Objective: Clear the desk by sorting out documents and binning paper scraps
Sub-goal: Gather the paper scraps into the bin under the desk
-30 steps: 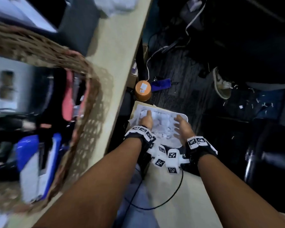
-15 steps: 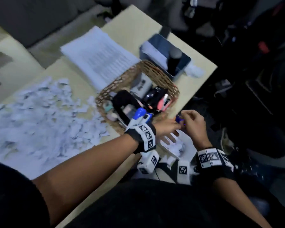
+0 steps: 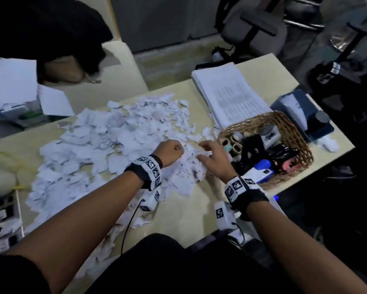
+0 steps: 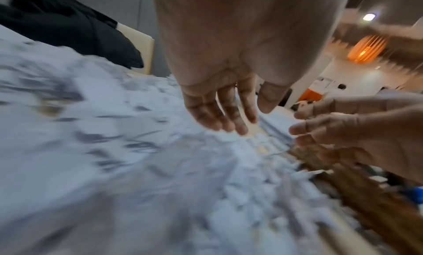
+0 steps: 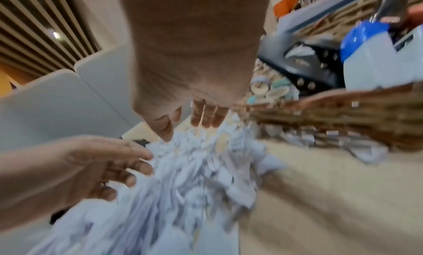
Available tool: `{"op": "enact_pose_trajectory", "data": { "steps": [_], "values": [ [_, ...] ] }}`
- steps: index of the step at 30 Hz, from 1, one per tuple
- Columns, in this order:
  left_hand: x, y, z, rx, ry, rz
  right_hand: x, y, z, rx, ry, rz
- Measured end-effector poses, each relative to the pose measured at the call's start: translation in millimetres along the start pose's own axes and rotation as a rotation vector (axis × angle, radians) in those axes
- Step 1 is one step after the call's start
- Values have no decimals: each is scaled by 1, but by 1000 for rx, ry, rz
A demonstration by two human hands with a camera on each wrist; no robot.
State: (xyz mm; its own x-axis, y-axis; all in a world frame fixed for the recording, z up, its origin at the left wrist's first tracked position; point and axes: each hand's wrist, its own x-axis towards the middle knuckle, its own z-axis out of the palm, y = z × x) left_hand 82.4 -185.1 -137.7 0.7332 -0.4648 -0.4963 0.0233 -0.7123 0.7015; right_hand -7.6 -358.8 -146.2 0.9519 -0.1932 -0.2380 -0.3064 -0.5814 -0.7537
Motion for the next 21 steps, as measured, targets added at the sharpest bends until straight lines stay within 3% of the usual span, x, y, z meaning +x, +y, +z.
{"op": "enact_pose_trajectory", "data": {
  "steps": [4,9,12,15,18,21],
  "values": [
    [2,-49,-17,70,163,51,5,15,41,-156,-25,37],
    [16,-70,-21,228,319,182,12,41,52,-338,11,61],
    [34,-69,-16,369,280,230,15,49,60,-423,-28,45],
    [59,-64,-7,431,244,258,22,54,71,-435,-50,-140],
    [91,-50,-2,391,296,291,41,49,69,-261,75,-306],
    [124,-33,-2,420,316,321,73,51,58,-178,316,-163]
  ]
}}
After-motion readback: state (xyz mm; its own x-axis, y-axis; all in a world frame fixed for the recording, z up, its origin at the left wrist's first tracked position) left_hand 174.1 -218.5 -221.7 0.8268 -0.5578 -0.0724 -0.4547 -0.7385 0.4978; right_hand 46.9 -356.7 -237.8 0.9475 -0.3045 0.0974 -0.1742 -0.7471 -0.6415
